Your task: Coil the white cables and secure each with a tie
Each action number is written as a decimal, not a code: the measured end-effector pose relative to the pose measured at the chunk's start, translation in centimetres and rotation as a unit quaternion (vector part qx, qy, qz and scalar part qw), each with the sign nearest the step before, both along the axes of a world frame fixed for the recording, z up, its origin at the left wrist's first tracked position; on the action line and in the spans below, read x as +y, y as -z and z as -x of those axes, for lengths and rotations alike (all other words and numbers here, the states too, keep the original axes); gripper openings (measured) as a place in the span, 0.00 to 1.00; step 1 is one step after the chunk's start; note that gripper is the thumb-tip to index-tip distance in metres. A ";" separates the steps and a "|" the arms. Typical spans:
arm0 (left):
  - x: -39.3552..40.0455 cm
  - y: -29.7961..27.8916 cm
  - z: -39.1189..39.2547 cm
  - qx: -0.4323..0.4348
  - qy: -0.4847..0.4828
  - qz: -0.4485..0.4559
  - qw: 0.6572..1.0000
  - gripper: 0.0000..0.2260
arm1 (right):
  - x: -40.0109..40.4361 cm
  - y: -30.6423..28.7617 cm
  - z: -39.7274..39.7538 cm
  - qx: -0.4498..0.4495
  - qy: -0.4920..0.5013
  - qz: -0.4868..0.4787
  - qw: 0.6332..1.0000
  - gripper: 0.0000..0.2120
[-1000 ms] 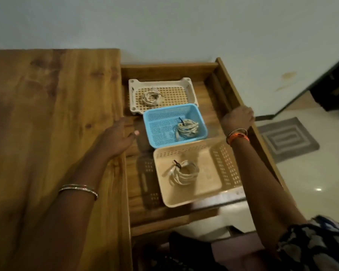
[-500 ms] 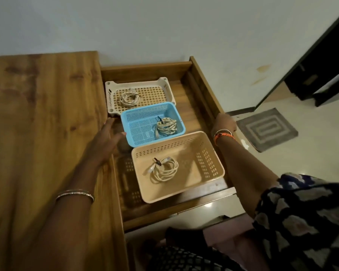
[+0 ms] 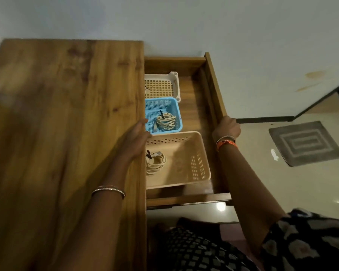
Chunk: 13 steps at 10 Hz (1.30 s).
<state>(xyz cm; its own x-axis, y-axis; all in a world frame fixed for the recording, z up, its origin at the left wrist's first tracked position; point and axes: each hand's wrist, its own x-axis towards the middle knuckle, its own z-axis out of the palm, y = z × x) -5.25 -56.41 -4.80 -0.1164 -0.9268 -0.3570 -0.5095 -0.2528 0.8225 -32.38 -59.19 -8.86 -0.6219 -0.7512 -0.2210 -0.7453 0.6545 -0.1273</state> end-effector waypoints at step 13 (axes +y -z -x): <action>5.4 0.3 -7.7 -0.027 -0.126 0.032 0.991 0.18 | 2.8 -1.3 -16.6 -0.684 0.049 0.083 0.723 0.19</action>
